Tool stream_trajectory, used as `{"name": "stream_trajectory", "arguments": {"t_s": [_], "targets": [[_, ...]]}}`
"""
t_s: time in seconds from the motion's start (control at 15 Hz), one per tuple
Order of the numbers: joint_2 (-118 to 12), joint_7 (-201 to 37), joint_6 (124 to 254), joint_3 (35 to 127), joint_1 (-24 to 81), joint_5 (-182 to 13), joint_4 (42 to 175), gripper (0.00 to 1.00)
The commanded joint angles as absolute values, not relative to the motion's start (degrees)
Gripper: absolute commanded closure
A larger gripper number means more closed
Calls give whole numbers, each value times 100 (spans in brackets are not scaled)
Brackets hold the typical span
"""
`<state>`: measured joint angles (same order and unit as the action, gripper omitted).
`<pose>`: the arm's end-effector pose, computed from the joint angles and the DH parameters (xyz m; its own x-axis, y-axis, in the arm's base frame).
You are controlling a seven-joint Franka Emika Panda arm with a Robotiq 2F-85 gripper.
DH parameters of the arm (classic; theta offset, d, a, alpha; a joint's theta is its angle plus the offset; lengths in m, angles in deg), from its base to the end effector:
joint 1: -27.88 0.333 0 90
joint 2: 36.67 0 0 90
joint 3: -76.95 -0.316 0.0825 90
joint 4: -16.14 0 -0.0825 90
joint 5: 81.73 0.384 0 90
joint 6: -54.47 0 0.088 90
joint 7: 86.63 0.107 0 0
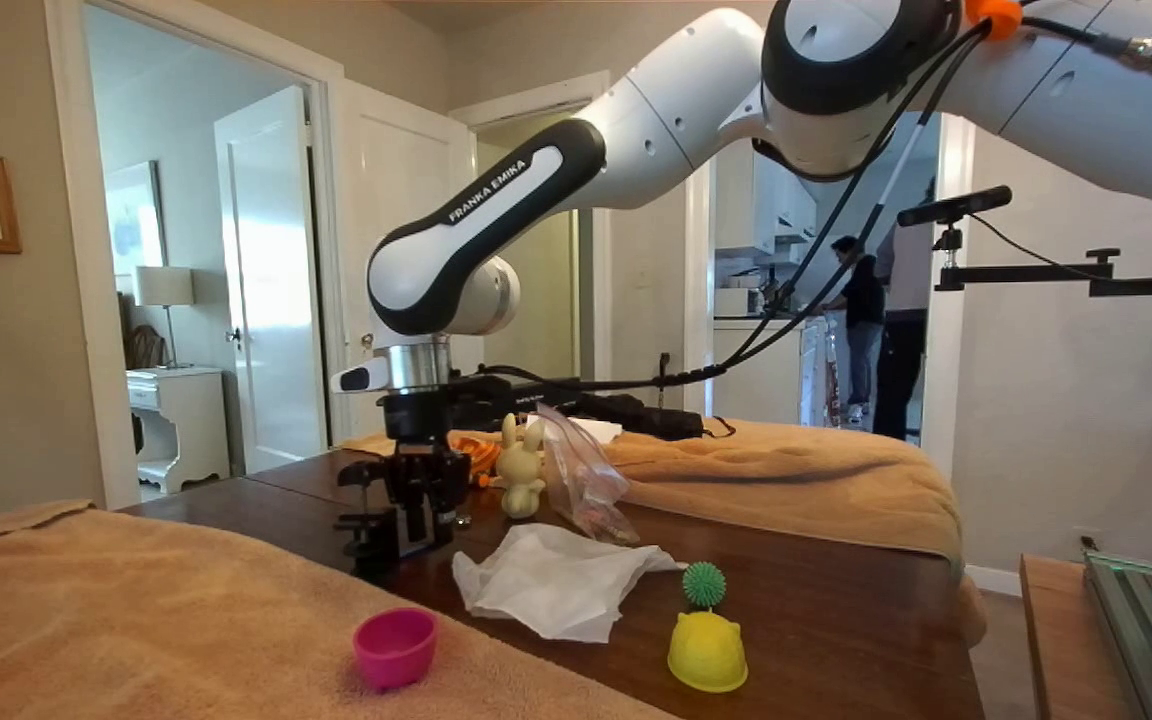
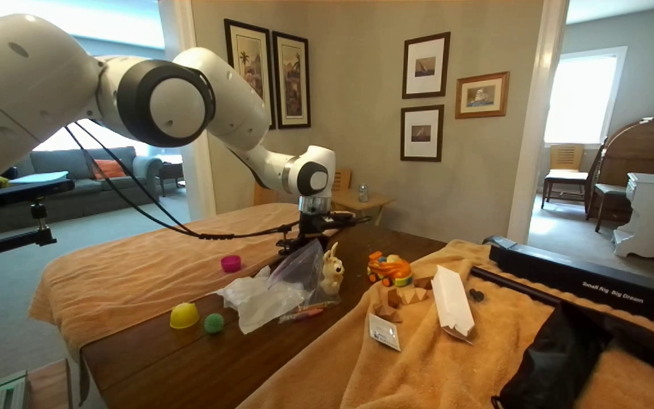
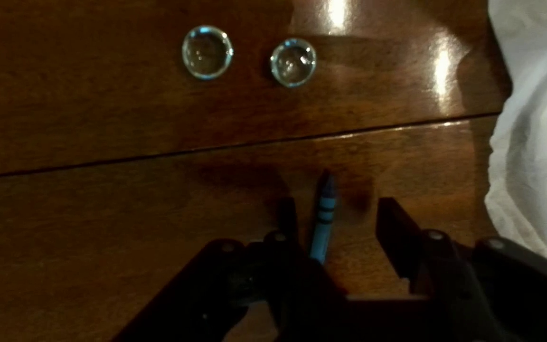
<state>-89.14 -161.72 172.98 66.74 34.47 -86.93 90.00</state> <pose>0.7111 0.1785 0.1877 -0.0192 0.9993 0.0335 0.9905 0.0236 -0.1358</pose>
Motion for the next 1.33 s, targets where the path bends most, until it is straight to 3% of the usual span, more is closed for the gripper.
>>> {"name": "stream_trajectory", "arguments": {"t_s": [0.0,0.2,0.6,0.67,0.73,0.8,0.87,1.27], "targets": [[-9039,-16185,17365,6677,3483,-8794,8816,81],[-9045,-16184,17366,6670,3477,-8781,8812,99],[-9051,-16171,17357,6674,3479,-8773,8737,100],[-9050,-16177,17347,6676,3481,-8779,8728,89],[-9046,-16187,17338,6670,3478,-8775,8720,99],[-9040,-16194,17339,6664,3476,-8771,8717,69],[-9035,-16198,17341,6659,3474,-8766,8710,68],[-9047,-16233,17339,6652,3461,-8761,8657,27]]}}
